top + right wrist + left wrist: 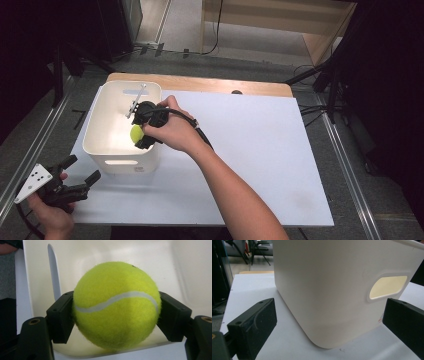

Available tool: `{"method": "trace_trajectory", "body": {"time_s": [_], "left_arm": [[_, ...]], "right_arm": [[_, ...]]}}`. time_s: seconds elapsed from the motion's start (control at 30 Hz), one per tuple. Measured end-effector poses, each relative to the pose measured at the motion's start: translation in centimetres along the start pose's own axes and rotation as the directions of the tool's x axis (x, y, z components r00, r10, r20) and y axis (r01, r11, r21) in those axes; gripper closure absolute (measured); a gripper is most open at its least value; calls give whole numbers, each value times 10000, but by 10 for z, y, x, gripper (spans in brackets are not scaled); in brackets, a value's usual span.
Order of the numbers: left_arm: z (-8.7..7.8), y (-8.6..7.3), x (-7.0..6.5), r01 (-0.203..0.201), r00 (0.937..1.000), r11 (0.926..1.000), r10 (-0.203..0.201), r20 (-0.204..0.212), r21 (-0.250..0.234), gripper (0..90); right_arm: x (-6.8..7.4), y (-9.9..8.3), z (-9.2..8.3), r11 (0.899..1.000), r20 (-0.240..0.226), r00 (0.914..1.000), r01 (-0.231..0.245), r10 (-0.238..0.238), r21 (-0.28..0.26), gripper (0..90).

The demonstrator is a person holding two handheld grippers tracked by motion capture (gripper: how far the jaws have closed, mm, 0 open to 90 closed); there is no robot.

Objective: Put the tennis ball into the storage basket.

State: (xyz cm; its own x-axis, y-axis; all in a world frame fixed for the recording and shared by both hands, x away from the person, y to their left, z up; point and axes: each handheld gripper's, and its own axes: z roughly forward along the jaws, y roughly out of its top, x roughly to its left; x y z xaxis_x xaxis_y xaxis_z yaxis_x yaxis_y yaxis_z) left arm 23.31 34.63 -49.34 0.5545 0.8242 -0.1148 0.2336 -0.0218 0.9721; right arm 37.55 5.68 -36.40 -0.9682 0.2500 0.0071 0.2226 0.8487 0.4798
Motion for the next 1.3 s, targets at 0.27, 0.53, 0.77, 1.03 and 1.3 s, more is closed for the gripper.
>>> {"method": "trace_trajectory", "body": {"time_s": [0.27, 0.53, 0.77, 1.03, 1.3], "left_arm": [[0, 0, 0, 5, 10000, 10000, -5, -6, 12, 0], [1, 0, 0, 5, 10000, 10000, -5, -21, -8, 0], [1, 0, 0, -16, 10000, 10000, 16, -17, 11, 0], [1, 0, -1, -114, 9999, 9999, 115, -17, 75, 0], [2, 0, -1, -164, 9999, 9998, 165, -34, 122, 0]], "right_arm": [[0, 0, 7, 9997, -106, 9999, 41, -38, 227, 206], [4, -2, -8, 9992, 177, 9998, 8, -1, -398, 76], [1, -16, -24, 9968, 315, 9990, -282, 307, -752, 77], [-5, -42, -37, 9935, 533, 9963, -616, 668, -954, 77], [-9, -70, -48, 9895, 724, 9926, -892, 978, -1142, 77]]}}
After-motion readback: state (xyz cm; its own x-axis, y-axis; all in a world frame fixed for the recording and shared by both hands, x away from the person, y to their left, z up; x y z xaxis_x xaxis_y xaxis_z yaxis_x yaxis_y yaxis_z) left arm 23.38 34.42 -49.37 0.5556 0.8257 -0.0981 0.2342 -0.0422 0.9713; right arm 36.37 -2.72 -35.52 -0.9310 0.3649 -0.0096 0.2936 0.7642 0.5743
